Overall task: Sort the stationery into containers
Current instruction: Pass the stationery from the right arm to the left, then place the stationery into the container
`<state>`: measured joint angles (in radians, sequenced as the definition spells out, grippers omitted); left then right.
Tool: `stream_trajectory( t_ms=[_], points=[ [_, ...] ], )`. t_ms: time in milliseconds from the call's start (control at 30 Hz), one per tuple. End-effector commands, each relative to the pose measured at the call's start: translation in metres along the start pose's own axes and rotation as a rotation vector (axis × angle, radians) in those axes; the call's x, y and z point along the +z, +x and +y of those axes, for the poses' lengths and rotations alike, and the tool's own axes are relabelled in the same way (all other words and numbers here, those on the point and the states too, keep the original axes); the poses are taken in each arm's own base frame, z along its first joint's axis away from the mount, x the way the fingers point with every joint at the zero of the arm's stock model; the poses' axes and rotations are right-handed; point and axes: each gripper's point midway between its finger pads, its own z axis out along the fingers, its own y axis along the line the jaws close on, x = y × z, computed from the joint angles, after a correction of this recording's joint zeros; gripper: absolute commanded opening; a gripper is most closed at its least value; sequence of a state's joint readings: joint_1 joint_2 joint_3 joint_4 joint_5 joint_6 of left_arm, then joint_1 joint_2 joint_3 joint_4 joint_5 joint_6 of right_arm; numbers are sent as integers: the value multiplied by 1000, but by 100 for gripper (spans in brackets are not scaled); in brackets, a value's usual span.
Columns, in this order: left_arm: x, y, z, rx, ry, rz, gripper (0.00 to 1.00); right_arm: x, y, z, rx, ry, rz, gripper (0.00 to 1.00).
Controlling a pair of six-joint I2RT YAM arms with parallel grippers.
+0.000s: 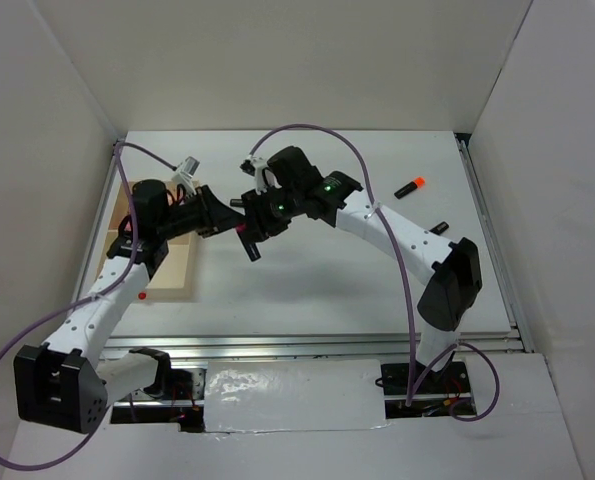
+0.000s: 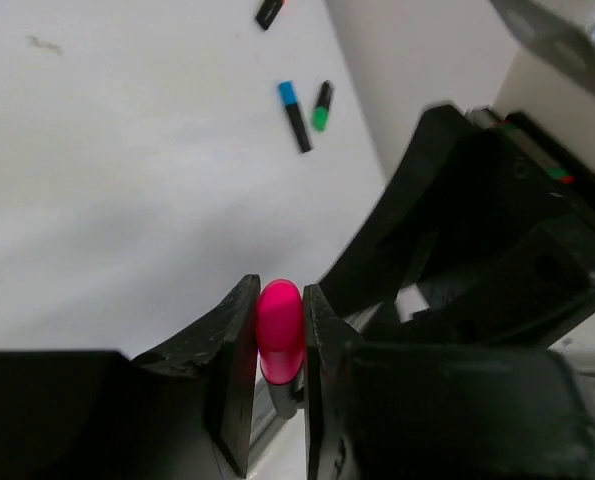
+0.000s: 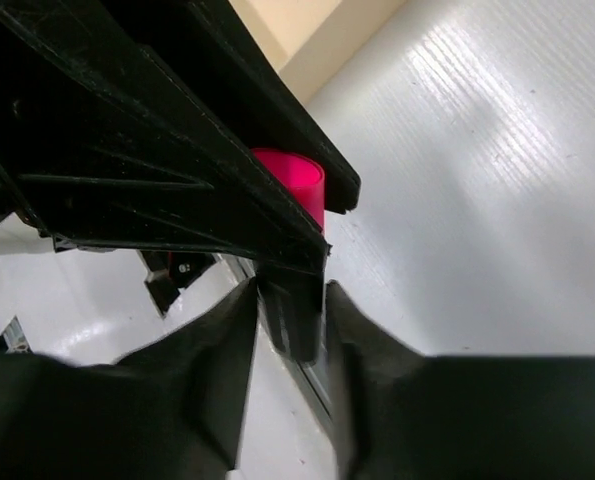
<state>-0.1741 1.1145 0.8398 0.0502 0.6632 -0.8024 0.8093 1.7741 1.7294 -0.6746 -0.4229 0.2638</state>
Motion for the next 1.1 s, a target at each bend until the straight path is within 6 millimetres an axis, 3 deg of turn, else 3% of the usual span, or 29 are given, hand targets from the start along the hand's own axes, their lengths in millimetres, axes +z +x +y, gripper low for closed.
stream_trajectory(
  t_ms=[0, 100, 133, 200, 267, 400, 500, 600, 733, 1067],
  points=[
    [-18, -17, -16, 147, 13, 7, 0, -18, -32, 9, -57, -10, -110, 45],
    [-40, -40, 8, 265, -140, 76, 0, -29, -25, -9, -30, 13, -112, 58],
    [-44, -43, 32, 258, -214, 122, 0, -34, -25, -11, -28, 10, -121, 59],
    [-72, -52, 57, 325, -347, 196, 0, -46, -24, -27, -16, 26, -131, 59],
    [-100, -66, 95, 345, -500, 223, 0, -56, -24, -34, -12, 36, -147, 59],
    [-151, -52, 150, 370, -692, 372, 0, -67, -16, -56, -2, 96, -155, 59],
    [-172, -45, 179, 346, -770, 446, 0, -72, -12, -63, 9, 101, -162, 59],
    [-176, -37, 200, 313, -798, 486, 0, -73, -10, -65, 14, 105, -157, 59],
    [-167, -36, 219, 317, -830, 480, 0, -73, -8, -66, 12, 106, -153, 59],
    [-136, -26, 242, 291, -859, 458, 0, -72, 0, -72, 20, 124, -141, 59]
  ],
)
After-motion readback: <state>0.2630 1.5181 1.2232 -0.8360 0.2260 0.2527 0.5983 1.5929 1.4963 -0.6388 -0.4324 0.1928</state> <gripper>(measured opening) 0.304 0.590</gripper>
